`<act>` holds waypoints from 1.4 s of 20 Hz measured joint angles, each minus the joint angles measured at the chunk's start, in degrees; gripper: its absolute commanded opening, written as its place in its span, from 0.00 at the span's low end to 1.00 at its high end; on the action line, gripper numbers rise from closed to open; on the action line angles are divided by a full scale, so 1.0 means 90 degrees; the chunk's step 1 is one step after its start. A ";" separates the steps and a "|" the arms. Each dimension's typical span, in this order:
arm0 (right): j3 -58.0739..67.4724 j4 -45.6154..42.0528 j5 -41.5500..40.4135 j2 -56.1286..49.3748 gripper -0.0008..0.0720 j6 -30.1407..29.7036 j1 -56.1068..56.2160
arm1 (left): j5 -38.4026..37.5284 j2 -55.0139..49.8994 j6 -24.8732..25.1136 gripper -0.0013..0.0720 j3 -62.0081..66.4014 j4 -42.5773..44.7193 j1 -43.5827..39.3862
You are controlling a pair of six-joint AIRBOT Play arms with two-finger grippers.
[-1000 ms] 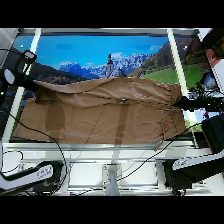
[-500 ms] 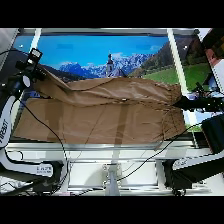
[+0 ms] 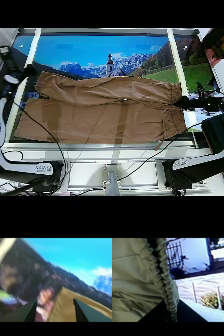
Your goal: Fold the clothes and pants, and hang the long-sleeved shirts on hangers.
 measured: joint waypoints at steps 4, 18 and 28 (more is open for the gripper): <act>0.0000 0.0000 -0.0002 0.0000 0.07 0.0005 0.0000 | -0.2463 0.0194 -0.0685 0.58 0.0000 -0.0279 0.0971; 0.0002 0.0005 0.0000 0.0000 0.07 0.0010 0.0000 | -0.3954 -0.0335 -0.1632 0.87 0.0000 0.1477 0.0731; 0.0002 0.0007 0.0000 -0.0005 0.07 0.0010 0.0000 | -0.2885 -0.0937 -0.2101 0.30 0.0017 0.1559 0.0262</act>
